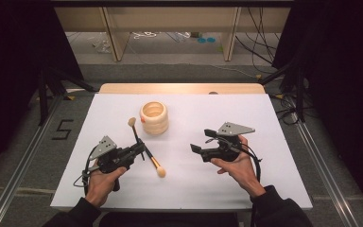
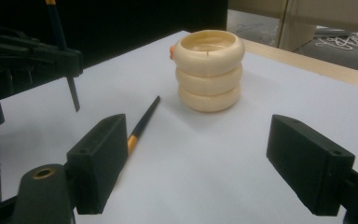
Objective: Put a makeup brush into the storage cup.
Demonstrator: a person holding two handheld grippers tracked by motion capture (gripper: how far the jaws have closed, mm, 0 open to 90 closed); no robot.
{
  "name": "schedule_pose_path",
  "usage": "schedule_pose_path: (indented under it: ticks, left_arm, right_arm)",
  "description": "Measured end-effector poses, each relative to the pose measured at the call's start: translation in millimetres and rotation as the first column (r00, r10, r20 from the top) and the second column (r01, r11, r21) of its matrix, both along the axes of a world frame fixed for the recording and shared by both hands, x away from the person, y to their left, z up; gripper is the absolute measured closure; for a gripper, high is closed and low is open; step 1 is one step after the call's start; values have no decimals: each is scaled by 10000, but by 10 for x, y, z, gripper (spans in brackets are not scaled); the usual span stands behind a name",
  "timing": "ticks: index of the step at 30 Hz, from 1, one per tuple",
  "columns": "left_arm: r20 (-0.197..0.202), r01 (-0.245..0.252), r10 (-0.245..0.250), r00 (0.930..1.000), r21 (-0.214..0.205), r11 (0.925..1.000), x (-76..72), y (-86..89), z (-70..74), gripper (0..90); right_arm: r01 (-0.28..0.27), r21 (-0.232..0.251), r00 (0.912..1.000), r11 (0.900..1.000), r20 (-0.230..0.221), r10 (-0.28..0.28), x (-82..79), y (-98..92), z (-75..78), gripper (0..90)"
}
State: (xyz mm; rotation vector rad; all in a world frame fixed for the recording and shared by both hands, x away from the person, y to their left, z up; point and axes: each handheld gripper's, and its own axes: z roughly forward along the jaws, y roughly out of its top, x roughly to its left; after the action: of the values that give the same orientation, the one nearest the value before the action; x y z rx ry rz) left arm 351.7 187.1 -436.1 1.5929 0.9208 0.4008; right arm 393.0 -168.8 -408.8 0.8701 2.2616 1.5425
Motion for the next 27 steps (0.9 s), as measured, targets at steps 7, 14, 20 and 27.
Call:
schedule_pose_path:
  ticks: [7, 14, 20, 27]
  left_arm:
    - [-70, 4, -4, 10000, 7, 10000, 8, 5, 6, 837]
    - [-18, -126, 126, 9999, -24, 9999, -5, 36, 20, 837]
    - [-7, -181, 181, 9998, -56, 9998, 8, 48, 23, 837]
    - [86, -247, 248, 9997, -56, 9997, 33, 61, 44, 837]
  right_arm:
    - [222, -315, 9997, 9993, 118, -219, -81, -81, -50, 177]
    - [364, -466, 9993, 9983, 90, -360, -172, -161, -94, 168]
    - [463, -573, 9989, 9973, 73, -459, -227, -209, -119, 164]
    - [631, -635, 9980, 9960, 130, -624, -262, -242, -140, 163]
